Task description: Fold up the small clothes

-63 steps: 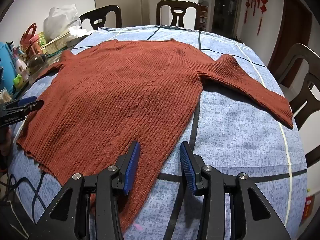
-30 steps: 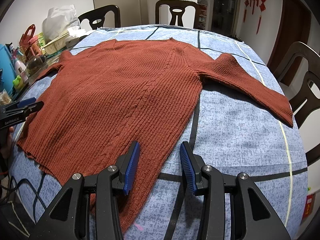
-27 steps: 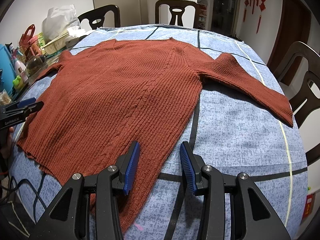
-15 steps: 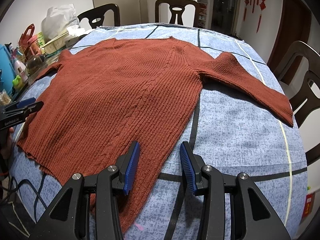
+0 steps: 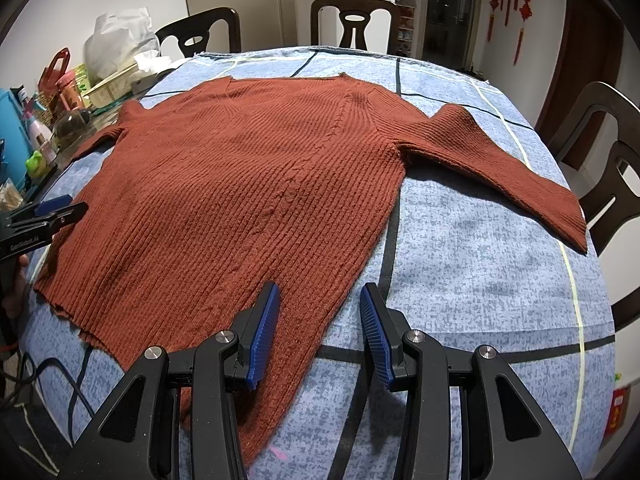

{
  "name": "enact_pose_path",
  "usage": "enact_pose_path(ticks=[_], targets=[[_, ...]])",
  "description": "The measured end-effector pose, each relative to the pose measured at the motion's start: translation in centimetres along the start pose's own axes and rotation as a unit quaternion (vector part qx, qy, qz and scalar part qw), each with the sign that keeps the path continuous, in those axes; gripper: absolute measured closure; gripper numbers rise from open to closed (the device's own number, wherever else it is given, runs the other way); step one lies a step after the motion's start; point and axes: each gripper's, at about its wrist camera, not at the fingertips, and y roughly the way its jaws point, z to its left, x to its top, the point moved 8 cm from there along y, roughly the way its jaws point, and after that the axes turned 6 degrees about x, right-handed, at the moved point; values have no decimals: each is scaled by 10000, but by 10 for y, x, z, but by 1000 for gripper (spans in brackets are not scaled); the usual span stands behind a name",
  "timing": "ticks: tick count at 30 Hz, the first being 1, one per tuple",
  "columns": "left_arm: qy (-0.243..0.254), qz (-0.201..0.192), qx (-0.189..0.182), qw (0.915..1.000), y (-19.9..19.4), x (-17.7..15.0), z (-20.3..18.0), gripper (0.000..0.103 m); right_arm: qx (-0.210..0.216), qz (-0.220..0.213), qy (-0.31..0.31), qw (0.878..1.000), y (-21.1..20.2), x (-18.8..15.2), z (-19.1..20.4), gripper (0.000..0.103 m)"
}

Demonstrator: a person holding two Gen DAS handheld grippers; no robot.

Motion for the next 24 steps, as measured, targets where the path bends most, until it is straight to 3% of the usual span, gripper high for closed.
enact_pose_path(ticks=[24], targets=[[-10, 0, 7, 10000, 0, 0, 6, 37, 15, -15, -15, 10000, -3, 0, -1, 60]])
